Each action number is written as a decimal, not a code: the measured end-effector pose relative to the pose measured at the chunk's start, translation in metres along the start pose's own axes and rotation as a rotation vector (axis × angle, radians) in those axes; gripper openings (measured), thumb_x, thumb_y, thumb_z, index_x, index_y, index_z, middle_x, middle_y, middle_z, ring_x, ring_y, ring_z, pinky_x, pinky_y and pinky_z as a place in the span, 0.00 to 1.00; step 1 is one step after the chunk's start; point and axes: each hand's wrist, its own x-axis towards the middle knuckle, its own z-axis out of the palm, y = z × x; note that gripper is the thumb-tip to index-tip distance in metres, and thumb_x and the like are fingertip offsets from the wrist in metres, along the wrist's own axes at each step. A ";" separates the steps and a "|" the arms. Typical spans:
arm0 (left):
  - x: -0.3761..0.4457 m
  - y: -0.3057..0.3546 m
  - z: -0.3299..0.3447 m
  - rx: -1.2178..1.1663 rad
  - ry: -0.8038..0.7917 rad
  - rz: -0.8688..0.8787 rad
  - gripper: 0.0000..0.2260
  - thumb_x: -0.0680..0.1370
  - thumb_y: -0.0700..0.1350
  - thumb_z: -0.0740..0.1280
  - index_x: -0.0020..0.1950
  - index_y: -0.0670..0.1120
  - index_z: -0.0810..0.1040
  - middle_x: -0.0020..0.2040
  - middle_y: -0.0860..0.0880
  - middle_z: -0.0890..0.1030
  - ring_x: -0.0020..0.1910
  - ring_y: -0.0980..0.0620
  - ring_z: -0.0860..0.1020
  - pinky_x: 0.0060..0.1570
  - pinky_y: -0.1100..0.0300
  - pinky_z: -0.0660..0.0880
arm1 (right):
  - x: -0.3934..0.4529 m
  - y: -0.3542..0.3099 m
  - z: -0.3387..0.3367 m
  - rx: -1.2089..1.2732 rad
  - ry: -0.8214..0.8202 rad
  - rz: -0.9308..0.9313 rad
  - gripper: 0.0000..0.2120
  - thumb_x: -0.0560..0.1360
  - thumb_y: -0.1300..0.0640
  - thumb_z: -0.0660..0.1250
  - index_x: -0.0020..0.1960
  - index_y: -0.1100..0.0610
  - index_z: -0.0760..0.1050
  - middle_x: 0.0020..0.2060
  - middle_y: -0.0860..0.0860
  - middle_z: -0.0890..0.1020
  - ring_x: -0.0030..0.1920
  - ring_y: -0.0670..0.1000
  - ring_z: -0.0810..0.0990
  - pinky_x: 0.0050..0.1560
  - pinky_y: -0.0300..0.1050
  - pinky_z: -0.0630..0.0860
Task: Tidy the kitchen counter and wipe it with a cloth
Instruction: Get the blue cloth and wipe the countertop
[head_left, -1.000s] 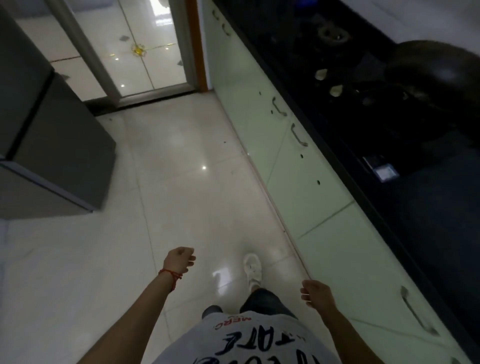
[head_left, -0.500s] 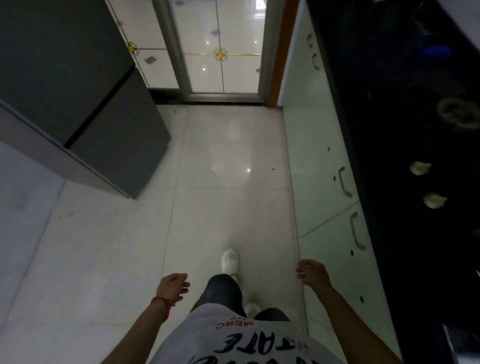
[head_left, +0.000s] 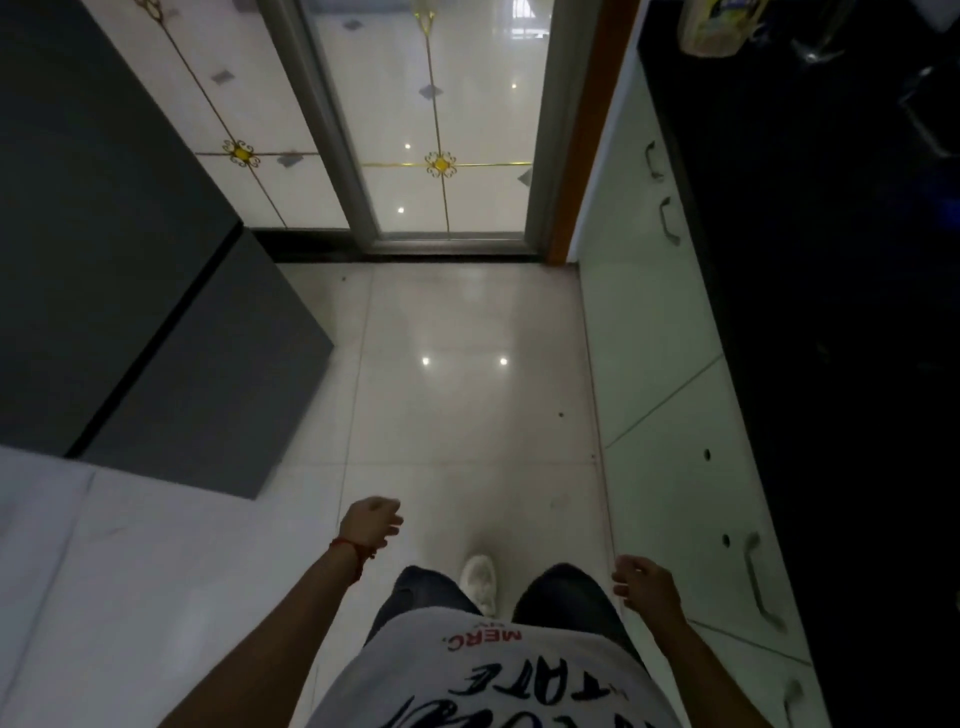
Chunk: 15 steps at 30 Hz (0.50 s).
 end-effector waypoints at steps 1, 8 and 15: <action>0.012 0.025 0.003 0.004 -0.002 0.024 0.08 0.78 0.42 0.62 0.52 0.38 0.75 0.43 0.42 0.78 0.37 0.50 0.74 0.36 0.61 0.68 | 0.008 -0.012 0.001 0.002 0.003 0.012 0.03 0.77 0.62 0.62 0.48 0.61 0.73 0.40 0.58 0.78 0.39 0.56 0.76 0.35 0.42 0.70; 0.094 0.158 0.032 0.078 -0.038 0.105 0.12 0.78 0.42 0.60 0.58 0.37 0.75 0.47 0.40 0.78 0.44 0.45 0.75 0.38 0.61 0.70 | 0.089 -0.102 0.005 0.038 0.004 0.083 0.04 0.76 0.61 0.63 0.48 0.62 0.74 0.35 0.54 0.78 0.34 0.53 0.75 0.34 0.42 0.69; 0.149 0.245 0.048 0.139 -0.036 0.040 0.13 0.78 0.42 0.60 0.58 0.34 0.74 0.45 0.41 0.78 0.42 0.46 0.75 0.37 0.61 0.69 | 0.163 -0.225 0.003 0.111 -0.012 0.025 0.04 0.77 0.60 0.62 0.47 0.60 0.74 0.37 0.54 0.78 0.35 0.51 0.76 0.36 0.43 0.71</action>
